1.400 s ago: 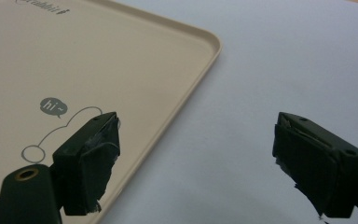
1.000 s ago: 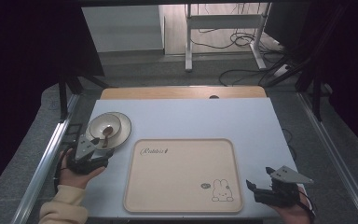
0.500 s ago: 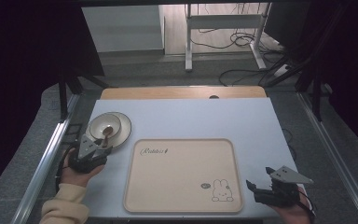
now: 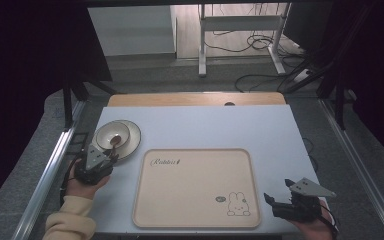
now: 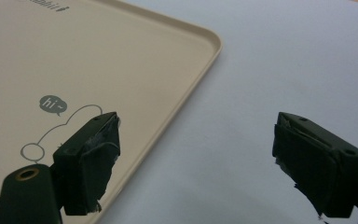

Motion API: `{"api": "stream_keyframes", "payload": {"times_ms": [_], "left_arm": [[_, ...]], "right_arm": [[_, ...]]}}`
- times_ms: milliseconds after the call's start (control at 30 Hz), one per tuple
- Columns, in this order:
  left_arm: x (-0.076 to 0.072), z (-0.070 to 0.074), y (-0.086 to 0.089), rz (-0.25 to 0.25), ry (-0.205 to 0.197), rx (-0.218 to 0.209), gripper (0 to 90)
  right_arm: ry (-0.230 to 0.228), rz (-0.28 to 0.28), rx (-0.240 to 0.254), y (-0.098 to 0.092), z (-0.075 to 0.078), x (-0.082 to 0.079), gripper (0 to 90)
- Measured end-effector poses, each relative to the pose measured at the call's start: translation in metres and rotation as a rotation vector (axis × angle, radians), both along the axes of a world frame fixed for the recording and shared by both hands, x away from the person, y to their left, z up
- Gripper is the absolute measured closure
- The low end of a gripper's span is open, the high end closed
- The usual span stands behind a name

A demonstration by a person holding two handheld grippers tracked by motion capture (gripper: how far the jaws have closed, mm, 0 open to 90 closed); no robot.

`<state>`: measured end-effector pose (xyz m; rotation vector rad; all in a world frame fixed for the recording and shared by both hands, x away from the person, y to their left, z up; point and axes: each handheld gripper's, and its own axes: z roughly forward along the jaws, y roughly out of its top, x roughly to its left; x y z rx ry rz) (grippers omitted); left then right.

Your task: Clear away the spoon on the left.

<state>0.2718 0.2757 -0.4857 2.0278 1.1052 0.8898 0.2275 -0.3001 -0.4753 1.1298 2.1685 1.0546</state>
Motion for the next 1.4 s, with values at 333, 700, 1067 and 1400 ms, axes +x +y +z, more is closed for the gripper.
{"api": "stream_keyframes", "payload": {"times_ms": [333, 700, 1067, 1400], "left_arm": [[0.0004, 0.0008, 0.0006, 0.035, -0.018, 0.025, 75.3], [-0.0006, 0.0019, 0.0039, 0.101, -0.030, 0.034, 82.2], [-0.0010, 0.0029, 0.0079, 0.132, -0.036, 0.017, 84.7], [-0.0024, 0.0047, 0.0096, 0.146, -0.048, 0.010, 84.9]], "right_arm": [[-0.003, -0.001, 0.000, -0.0006, 0.0001, -0.0001, 15.0], [-0.004, -0.001, -0.004, -0.0004, 0.0000, -0.0003, 15.0], [-0.008, -0.001, -0.008, -0.0007, -0.0001, -0.0004, 14.9], [-0.010, -0.001, -0.011, -0.0009, -0.0002, -0.0004, 14.9]]}}
